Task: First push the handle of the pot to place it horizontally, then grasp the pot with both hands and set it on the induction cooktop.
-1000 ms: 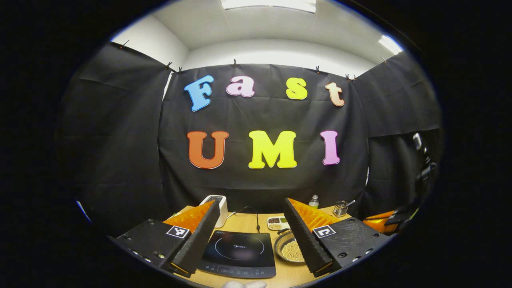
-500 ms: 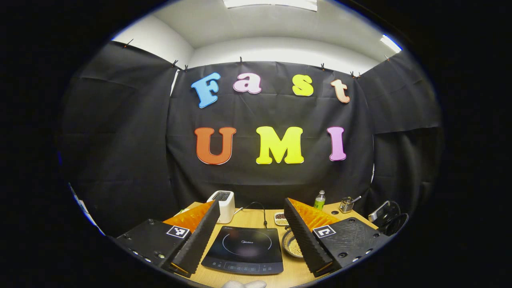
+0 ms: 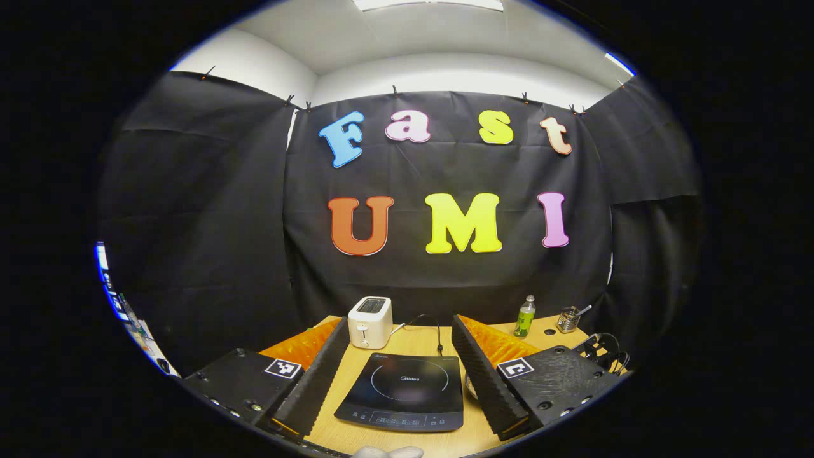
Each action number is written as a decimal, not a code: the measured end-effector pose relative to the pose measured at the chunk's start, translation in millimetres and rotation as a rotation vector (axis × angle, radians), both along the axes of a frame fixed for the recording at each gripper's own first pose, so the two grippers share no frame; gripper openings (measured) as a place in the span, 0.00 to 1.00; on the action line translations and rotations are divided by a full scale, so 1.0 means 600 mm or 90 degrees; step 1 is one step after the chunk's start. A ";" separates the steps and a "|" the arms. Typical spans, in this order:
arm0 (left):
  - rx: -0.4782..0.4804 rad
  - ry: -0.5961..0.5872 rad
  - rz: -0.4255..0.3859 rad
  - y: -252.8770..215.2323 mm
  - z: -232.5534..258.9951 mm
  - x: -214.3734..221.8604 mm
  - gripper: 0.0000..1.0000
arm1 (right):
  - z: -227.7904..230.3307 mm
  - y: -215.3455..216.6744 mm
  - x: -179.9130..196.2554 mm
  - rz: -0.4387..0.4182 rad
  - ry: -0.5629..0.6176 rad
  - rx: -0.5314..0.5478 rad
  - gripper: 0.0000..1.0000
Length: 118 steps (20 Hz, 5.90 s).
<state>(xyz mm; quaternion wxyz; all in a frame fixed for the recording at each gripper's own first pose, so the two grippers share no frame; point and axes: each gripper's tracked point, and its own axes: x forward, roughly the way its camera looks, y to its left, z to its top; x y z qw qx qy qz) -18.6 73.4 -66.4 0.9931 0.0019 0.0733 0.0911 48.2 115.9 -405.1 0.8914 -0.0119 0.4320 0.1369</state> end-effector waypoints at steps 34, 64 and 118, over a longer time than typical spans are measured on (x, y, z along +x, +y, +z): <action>-0.046 0.014 0.005 -0.032 -0.024 0.071 0.96 | -0.017 -0.129 0.045 -0.040 0.036 -0.014 0.04; -0.028 0.044 0.081 -0.147 -0.068 0.081 0.96 | -0.001 -0.294 0.181 0.032 0.003 -0.070 0.04; -0.035 0.435 -0.109 -0.258 -0.589 0.285 1.00 | -0.025 -0.318 0.270 -0.116 0.000 -0.003 0.87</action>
